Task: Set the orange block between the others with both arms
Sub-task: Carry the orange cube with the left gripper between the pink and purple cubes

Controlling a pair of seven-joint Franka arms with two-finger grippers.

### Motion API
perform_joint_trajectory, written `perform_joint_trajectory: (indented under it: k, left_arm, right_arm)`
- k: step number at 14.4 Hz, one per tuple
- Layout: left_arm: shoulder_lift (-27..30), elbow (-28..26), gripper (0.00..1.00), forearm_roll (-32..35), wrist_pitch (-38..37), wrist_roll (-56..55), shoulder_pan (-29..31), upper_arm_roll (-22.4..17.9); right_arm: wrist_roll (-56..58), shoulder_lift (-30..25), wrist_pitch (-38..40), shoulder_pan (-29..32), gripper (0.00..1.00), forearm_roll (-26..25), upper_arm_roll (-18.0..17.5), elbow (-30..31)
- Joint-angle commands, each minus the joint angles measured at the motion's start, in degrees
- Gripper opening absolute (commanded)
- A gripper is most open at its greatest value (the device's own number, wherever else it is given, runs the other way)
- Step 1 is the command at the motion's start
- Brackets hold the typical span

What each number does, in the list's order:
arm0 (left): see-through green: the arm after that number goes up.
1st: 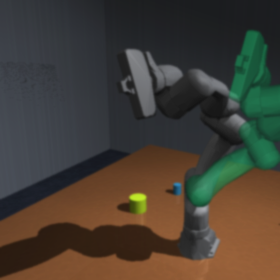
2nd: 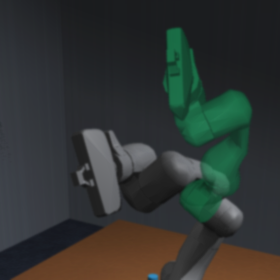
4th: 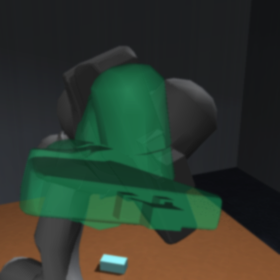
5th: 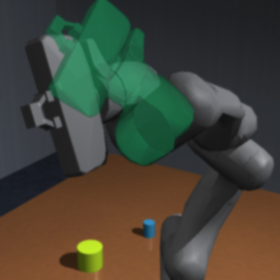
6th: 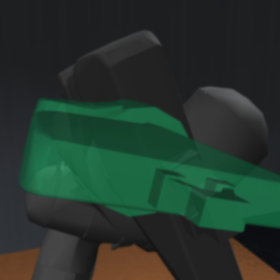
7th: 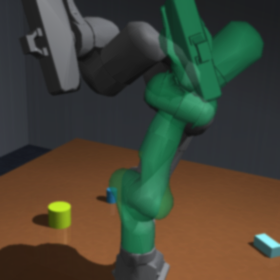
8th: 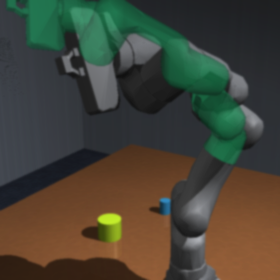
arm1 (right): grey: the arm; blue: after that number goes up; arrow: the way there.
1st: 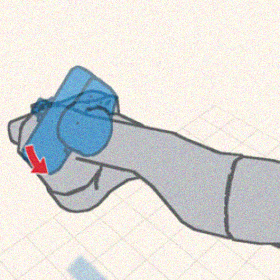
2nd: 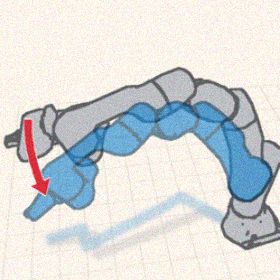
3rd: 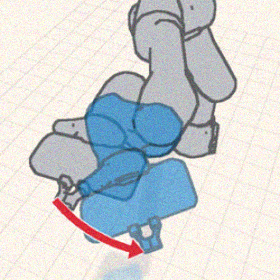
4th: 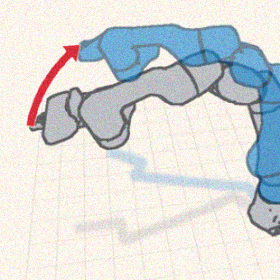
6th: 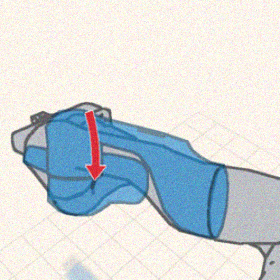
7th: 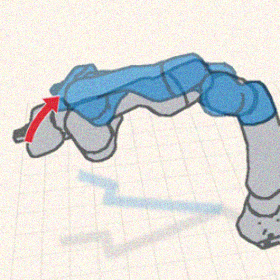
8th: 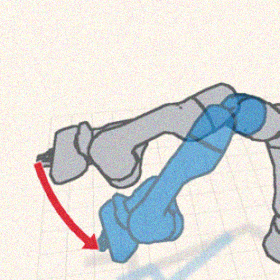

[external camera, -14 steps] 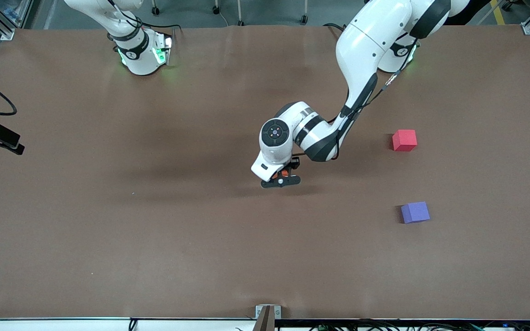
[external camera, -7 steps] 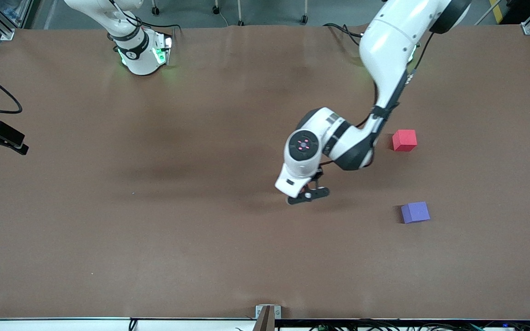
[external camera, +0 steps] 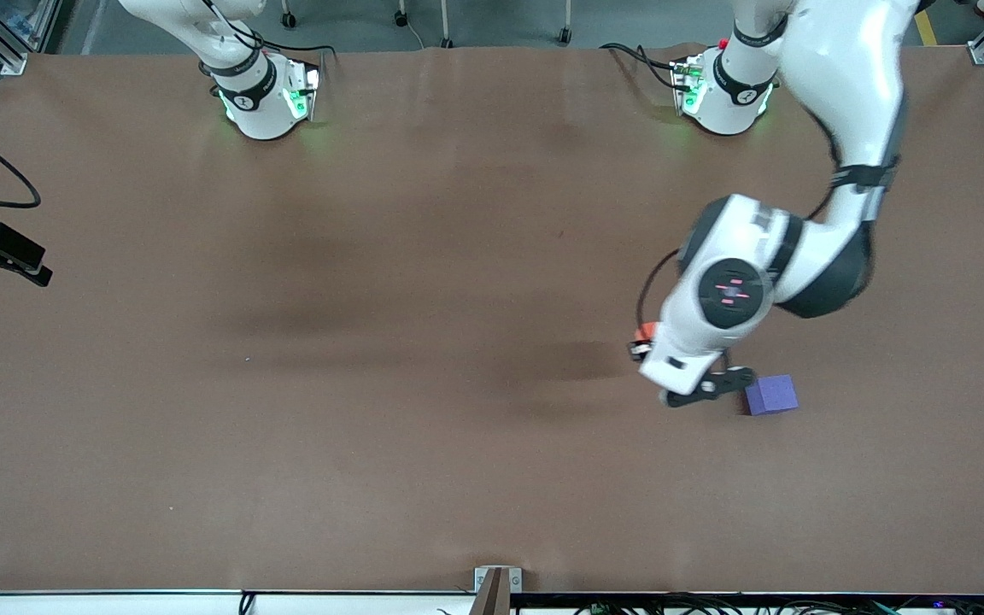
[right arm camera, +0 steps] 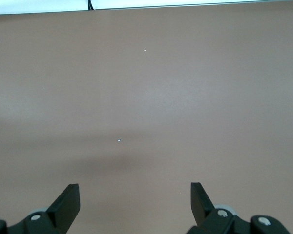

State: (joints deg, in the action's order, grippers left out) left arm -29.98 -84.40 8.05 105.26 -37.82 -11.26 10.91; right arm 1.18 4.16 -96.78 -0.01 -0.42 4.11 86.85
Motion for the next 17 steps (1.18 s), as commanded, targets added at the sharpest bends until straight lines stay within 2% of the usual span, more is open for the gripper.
perform_joint_trajectory:
  k: [1, 7, 10, 14, 17]
  left_arm:
    - [4.8, -5.4, 0.22, -1.0, -1.3, 7.1, 5.7, 0.7]
    - [10.7, -15.3, 0.22, -0.8, 0.6, 10.7, 10.5, 0.6]
    - [13.3, -23.1, 0.22, -0.8, 8.2, 10.7, 13.2, 0.6]
    - [13.5, -29.7, 0.22, -0.4, 16.6, 14.2, 17.2, 0.6]
    - [13.5, -34.8, 0.22, -0.3, 23.2, 16.1, 17.7, 0.5]
  right_arm:
    - [0.0, -1.7, -0.7, -0.2, 1.0, 0.5, -0.1, 1.9]
    - [0.3, -1.4, -0.7, -0.3, 1.0, 0.6, -0.1, 1.8]
    - [0.0, -1.3, -1.0, -0.3, 1.0, 0.6, -0.1, 1.8]
    - [-0.1, -1.0, -1.5, -0.4, 1.0, 0.6, -0.1, 0.6]
    - [0.0, -0.5, -1.6, -0.8, 1.0, 0.6, -0.1, 0.6]
